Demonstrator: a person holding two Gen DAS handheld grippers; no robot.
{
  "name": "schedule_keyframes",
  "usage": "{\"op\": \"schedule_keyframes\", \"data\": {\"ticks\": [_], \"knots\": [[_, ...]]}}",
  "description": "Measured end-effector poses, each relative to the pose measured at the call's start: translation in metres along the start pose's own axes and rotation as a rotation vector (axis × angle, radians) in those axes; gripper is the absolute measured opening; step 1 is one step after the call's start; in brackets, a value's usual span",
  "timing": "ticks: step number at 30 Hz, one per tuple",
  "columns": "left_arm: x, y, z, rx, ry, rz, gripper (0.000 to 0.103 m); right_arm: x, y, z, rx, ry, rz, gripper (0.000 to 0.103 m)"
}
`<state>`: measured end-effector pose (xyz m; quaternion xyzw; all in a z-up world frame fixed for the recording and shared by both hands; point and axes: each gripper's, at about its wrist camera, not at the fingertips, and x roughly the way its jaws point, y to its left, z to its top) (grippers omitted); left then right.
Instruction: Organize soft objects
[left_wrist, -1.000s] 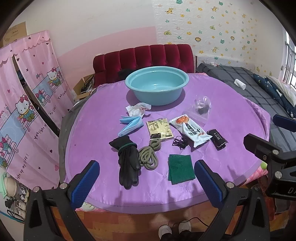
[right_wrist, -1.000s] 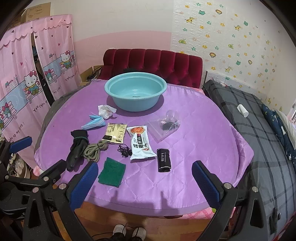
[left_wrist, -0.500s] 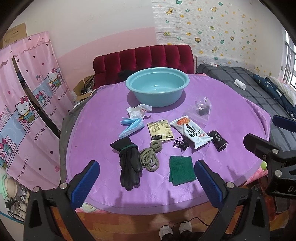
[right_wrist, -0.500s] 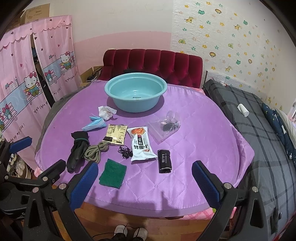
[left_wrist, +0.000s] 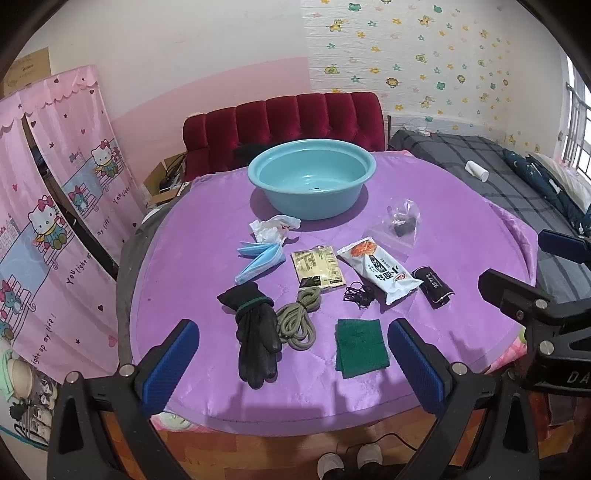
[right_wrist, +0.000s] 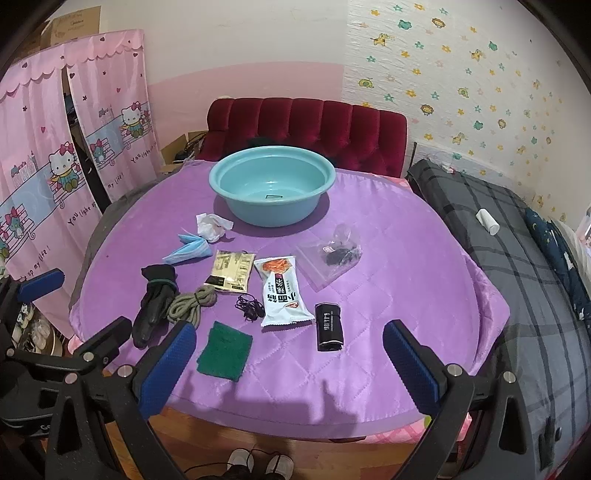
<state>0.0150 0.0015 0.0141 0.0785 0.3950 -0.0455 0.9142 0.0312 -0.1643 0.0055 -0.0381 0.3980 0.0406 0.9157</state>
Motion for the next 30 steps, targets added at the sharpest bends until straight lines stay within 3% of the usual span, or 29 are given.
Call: {"op": "schedule_keyframes", "data": {"ticks": [22,30], "knots": [[0.024,0.02,0.012,-0.014,0.064,-0.028,0.103,0.026,-0.023,0.019,0.058,0.058,0.004,0.103],[0.052,0.03,0.016,0.003,0.146,-0.058,0.103,0.056,-0.032,0.025,0.047,0.147,0.012,0.103]]}}
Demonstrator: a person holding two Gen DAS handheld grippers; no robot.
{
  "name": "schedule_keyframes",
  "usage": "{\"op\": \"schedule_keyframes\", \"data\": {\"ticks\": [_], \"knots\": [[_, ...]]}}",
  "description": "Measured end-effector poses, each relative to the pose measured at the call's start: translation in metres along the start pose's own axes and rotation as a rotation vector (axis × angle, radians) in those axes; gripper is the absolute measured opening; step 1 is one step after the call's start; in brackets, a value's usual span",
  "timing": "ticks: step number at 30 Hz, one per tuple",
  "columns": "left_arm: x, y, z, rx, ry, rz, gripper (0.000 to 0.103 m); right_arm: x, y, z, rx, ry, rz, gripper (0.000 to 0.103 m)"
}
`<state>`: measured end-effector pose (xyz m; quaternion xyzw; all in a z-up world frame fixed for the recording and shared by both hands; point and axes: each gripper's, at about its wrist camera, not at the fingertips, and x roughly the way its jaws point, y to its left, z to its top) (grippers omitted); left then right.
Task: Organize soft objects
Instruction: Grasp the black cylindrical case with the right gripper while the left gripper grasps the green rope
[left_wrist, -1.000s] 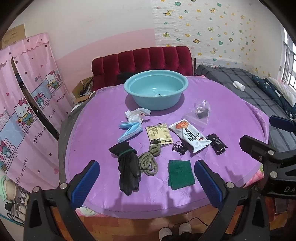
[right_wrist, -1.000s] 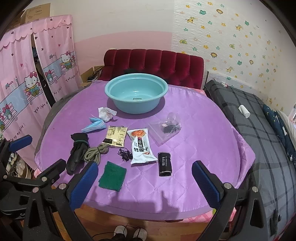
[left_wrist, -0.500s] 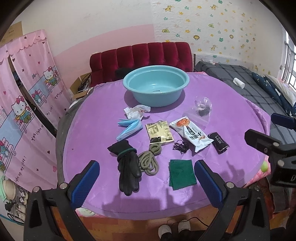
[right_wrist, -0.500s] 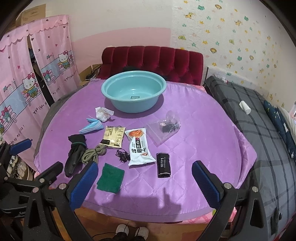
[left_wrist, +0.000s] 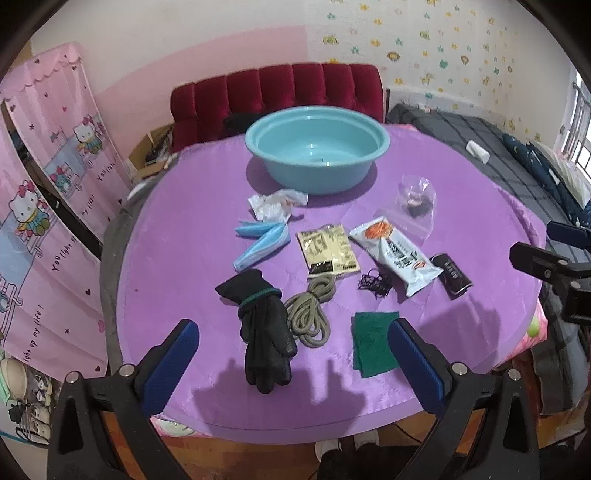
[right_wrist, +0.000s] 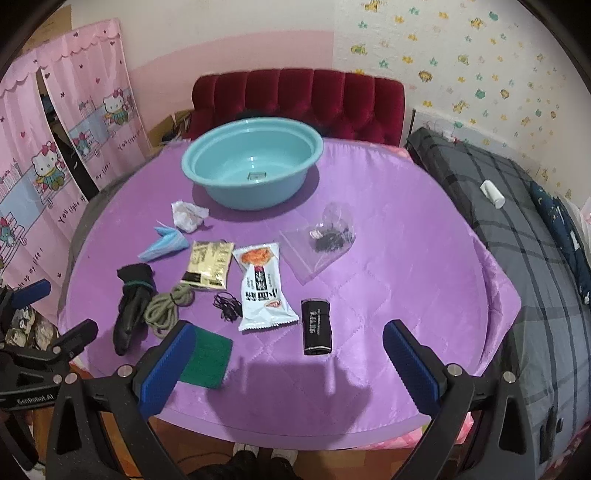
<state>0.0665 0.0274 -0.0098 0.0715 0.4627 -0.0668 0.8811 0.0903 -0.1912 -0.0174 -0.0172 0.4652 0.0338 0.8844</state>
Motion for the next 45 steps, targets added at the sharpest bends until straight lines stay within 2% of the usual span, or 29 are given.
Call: {"op": "schedule_keyframes", "data": {"ticks": [5,14,26,28,30,31,33,34,38,45], "knots": [[0.029,0.003,-0.001,0.03,0.059,-0.013,0.103,0.027,-0.006,0.001,-0.018,0.068,-0.003,0.103],[0.088,0.006,-0.01,0.07,0.175,0.011,0.103,0.088,-0.029,-0.008,-0.014,0.194,-0.014,0.103],[0.126,0.012,-0.015,0.075,0.236,0.013,0.103,0.161,-0.047,-0.015,-0.006,0.316,-0.017,0.102],[0.127,0.012,-0.014,0.083,0.236,0.013,0.103,0.168,-0.048,-0.014,-0.007,0.327,-0.007,0.096],[0.123,0.01,-0.014,0.089,0.237,0.013,0.103,0.174,-0.048,-0.015,0.001,0.349,0.021,0.078],[0.123,0.01,-0.013,0.09,0.237,0.011,0.103,0.176,-0.048,-0.014,0.007,0.358,0.035,0.074],[0.124,0.009,-0.01,0.091,0.232,0.008,0.103,0.178,-0.049,-0.015,0.009,0.364,0.045,0.037],[0.125,0.01,-0.008,0.091,0.229,0.009,0.103,0.178,-0.049,-0.015,0.001,0.359,0.04,0.032],[0.121,0.008,-0.002,0.09,0.22,-0.003,0.103,0.175,-0.049,-0.013,0.008,0.355,0.053,0.025],[0.116,0.0,0.008,0.133,0.191,-0.024,0.103,0.159,-0.054,-0.014,0.039,0.349,0.067,0.023]]}}
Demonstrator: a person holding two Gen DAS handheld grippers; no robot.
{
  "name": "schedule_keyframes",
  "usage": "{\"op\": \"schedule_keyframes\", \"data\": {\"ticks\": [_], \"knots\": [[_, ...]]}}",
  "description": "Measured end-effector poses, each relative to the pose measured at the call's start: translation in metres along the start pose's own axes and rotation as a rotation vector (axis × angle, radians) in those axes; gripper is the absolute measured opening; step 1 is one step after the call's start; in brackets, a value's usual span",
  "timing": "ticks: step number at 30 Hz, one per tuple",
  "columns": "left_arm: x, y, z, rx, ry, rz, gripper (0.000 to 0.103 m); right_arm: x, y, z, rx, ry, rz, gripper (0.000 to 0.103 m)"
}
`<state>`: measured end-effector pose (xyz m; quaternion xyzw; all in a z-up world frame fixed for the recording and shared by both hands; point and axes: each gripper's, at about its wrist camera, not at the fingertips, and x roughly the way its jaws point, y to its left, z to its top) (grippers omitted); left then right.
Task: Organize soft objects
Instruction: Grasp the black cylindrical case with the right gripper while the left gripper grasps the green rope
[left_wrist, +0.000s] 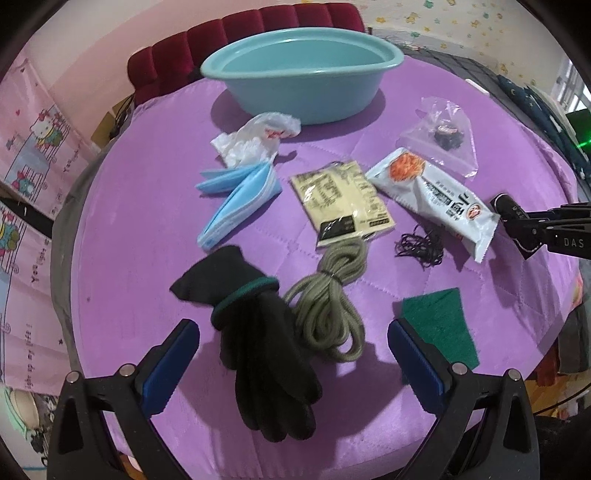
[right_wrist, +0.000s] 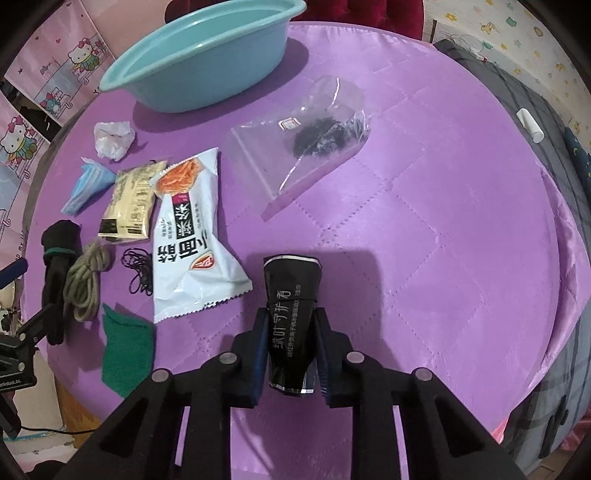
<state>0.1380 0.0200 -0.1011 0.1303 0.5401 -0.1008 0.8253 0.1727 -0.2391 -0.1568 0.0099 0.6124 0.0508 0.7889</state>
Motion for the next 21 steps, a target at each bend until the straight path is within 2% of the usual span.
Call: {"op": "schedule_keyframes", "data": {"ticks": [6,9,16,18,19,20,21], "knots": [[0.007,-0.013,0.012,0.069,-0.003,-0.01,0.103,-0.015,-0.003,-0.002,0.01,-0.009,0.004,0.023],[0.017,-0.019,0.018,0.098,0.0,-0.003,0.098,-0.014,-0.004,-0.003,0.016,-0.01,-0.002,0.023],[0.038,-0.021,0.027,0.137,0.033,0.003,0.075,-0.019,-0.009,-0.009,0.022,-0.016,-0.009,0.023],[0.042,-0.022,0.03,0.145,0.04,0.003,0.061,-0.021,-0.009,-0.009,0.022,-0.021,-0.009,0.023],[0.042,-0.021,0.031,0.147,0.038,0.002,0.041,-0.021,-0.008,-0.008,0.022,-0.022,-0.009,0.023],[0.042,-0.021,0.03,0.145,0.035,-0.002,0.01,-0.022,-0.008,-0.008,0.02,-0.023,-0.008,0.023],[0.042,-0.02,0.031,0.141,0.04,-0.022,0.003,-0.023,-0.008,-0.008,0.019,-0.025,-0.007,0.023]]}}
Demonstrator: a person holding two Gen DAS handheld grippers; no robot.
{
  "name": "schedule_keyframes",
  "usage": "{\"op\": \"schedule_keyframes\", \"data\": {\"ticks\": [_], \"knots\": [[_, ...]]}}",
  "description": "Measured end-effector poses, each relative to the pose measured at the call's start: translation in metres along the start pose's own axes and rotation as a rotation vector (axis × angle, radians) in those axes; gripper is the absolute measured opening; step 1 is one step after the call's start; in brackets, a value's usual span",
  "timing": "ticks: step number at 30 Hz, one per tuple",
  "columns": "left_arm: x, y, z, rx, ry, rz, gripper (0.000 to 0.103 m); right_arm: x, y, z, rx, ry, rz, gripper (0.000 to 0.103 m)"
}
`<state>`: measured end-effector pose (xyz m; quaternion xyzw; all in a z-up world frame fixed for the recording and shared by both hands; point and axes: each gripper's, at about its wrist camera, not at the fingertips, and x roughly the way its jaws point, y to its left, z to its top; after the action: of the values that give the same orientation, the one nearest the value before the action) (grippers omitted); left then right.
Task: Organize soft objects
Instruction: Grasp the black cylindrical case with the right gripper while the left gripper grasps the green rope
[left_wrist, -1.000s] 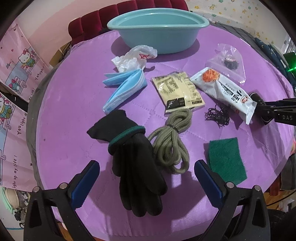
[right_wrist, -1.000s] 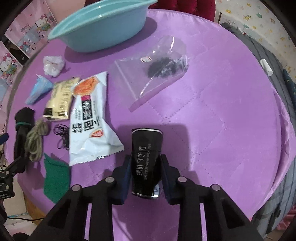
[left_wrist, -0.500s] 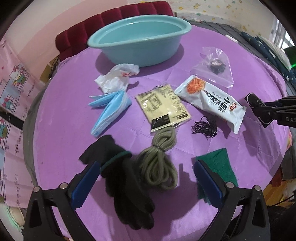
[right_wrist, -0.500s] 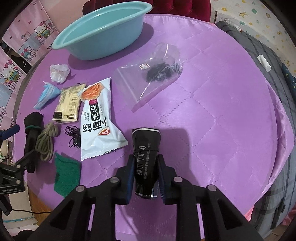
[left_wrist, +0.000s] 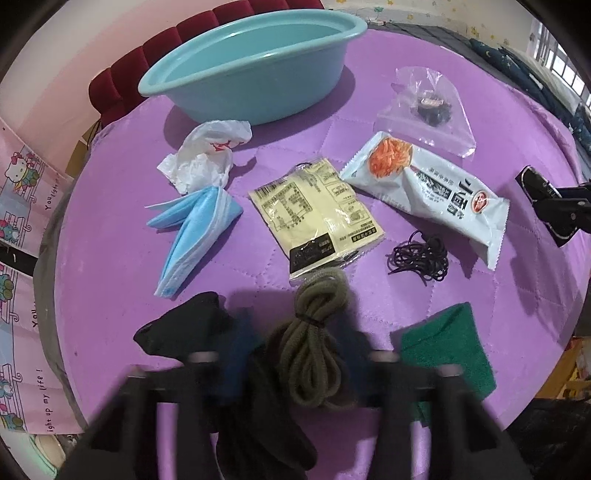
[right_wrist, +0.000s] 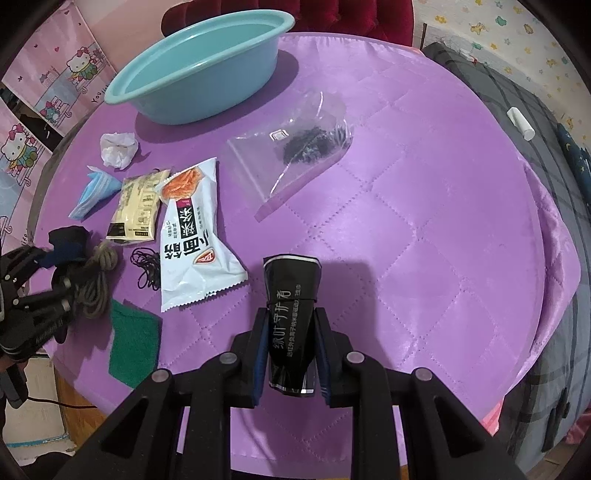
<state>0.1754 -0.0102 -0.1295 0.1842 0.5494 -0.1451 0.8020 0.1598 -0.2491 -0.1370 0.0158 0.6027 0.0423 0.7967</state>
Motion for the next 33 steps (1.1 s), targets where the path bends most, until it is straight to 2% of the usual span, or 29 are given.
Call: {"op": "schedule_keyframes", "data": {"ticks": [2,8,11,15,24,27,28,29,31,33], "knots": [[0.0,0.0,0.001,-0.009,0.003,-0.022,0.0,-0.001,0.002,0.001,-0.004,-0.004,0.004,0.023],[-0.011,-0.006,-0.002,-0.023,-0.013,-0.048,0.0,-0.005,0.002,-0.001,-0.009,-0.01,0.02,0.023],[-0.021,-0.005,-0.006,-0.061,-0.026,-0.079,0.0,-0.009,0.003,-0.004,-0.019,-0.016,0.026,0.023],[-0.032,-0.009,-0.008,-0.056,-0.051,-0.063,0.0,-0.013,0.004,-0.007,-0.043,-0.022,0.032,0.024],[-0.017,-0.012,0.0,-0.044,-0.042,-0.032,0.002,-0.016,0.004,-0.005,-0.056,-0.025,0.035,0.024],[-0.01,-0.013,0.006,-0.025,-0.031,-0.021,0.013,-0.016,0.004,-0.003,-0.051,-0.028,0.038,0.024],[-0.009,-0.014,0.007,-0.019,-0.028,-0.013,0.023,-0.015,0.003,-0.003,-0.047,-0.027,0.041,0.024],[-0.008,-0.014,0.008,-0.015,-0.028,-0.007,0.038,-0.015,0.003,-0.002,-0.044,-0.026,0.045,0.024],[-0.004,-0.013,0.01,-0.014,-0.023,0.0,0.055,-0.014,0.005,0.0,-0.047,-0.026,0.048,0.024],[0.002,-0.012,0.011,-0.018,-0.012,0.0,0.055,-0.013,0.006,0.002,-0.052,-0.025,0.049,0.024]]}}
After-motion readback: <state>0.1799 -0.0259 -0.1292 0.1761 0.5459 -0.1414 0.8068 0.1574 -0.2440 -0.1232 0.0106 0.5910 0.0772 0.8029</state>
